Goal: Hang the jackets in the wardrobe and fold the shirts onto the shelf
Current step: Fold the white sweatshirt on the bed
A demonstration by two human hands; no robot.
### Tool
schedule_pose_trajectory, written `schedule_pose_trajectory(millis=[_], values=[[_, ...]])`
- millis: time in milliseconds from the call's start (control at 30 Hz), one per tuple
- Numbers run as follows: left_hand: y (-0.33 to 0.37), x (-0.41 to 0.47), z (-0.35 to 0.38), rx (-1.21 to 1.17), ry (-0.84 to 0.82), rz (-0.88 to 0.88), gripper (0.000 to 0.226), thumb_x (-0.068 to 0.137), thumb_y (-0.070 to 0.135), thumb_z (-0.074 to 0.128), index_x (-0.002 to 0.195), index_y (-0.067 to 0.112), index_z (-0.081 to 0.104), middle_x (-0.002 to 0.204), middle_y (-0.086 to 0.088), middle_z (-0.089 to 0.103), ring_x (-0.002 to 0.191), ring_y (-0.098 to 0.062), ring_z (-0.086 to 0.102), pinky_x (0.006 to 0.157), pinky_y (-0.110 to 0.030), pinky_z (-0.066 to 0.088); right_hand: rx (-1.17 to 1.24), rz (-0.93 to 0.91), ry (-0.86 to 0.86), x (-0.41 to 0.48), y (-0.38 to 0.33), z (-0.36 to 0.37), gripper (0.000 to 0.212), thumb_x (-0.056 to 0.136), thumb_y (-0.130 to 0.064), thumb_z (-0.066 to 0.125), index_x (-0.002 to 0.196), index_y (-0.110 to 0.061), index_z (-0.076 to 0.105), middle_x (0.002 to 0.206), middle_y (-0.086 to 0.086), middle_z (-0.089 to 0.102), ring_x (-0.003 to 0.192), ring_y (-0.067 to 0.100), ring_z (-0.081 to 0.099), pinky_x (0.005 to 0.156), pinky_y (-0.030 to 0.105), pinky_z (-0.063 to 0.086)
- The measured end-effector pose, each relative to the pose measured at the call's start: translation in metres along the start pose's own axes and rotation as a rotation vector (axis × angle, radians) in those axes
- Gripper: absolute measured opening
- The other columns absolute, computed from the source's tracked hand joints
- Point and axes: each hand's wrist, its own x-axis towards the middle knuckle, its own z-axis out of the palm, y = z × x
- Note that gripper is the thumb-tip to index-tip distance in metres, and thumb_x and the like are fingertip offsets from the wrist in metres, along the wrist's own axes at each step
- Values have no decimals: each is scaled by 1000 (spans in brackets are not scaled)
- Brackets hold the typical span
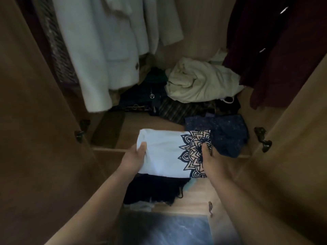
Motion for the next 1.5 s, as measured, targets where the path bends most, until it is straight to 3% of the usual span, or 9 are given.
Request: schedule_pose_trajectory(millis=[400, 600, 733, 867, 933, 1033, 1200, 1333, 1500], values=[[39, 159, 22, -30, 199, 27, 36, 101, 48, 46, 121, 23, 62, 106, 5, 61, 100, -14, 56, 84, -28, 38, 91, -13, 52, 164, -28, 59, 49, 104, -45, 38, 140, -14, 50, 137, 10, 56, 123, 26, 53, 92, 22, 34], [-15, 176, 55, 179, 204, -183, 52, 96, 52, 53, 116, 7, 68, 107, -14, 69, 107, -35, 63, 86, -31, 46, -166, 217, -155, 180, 19, 73, 62, 101, -55, 34, 139, -9, 48, 134, 20, 56, 117, 39, 56, 95, 39, 46], [-20, 180, 60, 347, 280, -157, 49, 97, 47, 53, 120, 5, 61, 111, -22, 67, 107, -42, 61, 91, -39, 46, -402, 104, -124, 186, 19, 72, 55, 100, -54, 39, 127, -7, 46, 119, 21, 62, 105, 40, 61, 78, 39, 46], [-15, 178, 60, 546, 374, 129, 47, 92, 38, 48, 124, 4, 54, 116, -19, 59, 109, -39, 55, 97, -48, 45, -496, -238, -18, 181, 13, 57, 52, 93, -27, 56, 140, -11, 40, 137, 12, 49, 126, 31, 48, 101, 42, 44], [-4, 173, 65, 649, 300, 347, 52, 91, 37, 41, 132, 8, 52, 131, -14, 55, 126, -33, 47, 110, -46, 37, -558, -548, 17, 177, 9, 57, 53, 91, -18, 54, 141, -10, 42, 143, 12, 43, 134, 28, 38, 112, 43, 37], [14, 168, 81, 882, 70, 485, 68, 92, 48, 20, 150, 16, 34, 157, -11, 34, 149, -27, 20, 122, -46, 17, -726, -798, -62, 180, 9, 73, 53, 97, -29, 41, 145, -7, 45, 153, 15, 39, 144, 32, 31, 119, 47, 28], [-15, 176, 97, 1131, -167, 377, 77, 86, 68, -4, 157, 36, -4, 166, -5, -7, 152, -25, -12, 123, -47, -5, -1067, -582, -299, 194, 36, 98, 88, 90, -64, 14, 153, -5, 32, 158, 23, 28, 148, 37, 23, 122, 50, 14], [-23, 183, 100, 1142, -180, 322, 70, 91, 69, 7, 156, 42, -2, 167, -4, -6, 152, -34, -9, 121, -52, -3, -1056, -459, -375, 204, 41, 101, 98, 80, -74, 1, 158, -17, 12, 164, 17, 12, 152, 32, 7, 123, 46, 5], [-20, 192, 103, 1125, -204, 296, 72, 90, 68, 7, 156, 40, 1, 167, -3, 1, 151, -35, -5, 120, -56, 3, -979, -383, -391, 210, 38, 102, 98, 76, -77, 6, 158, -24, 12, 165, 10, 11, 152, 28, 6, 123, 43, 6]])
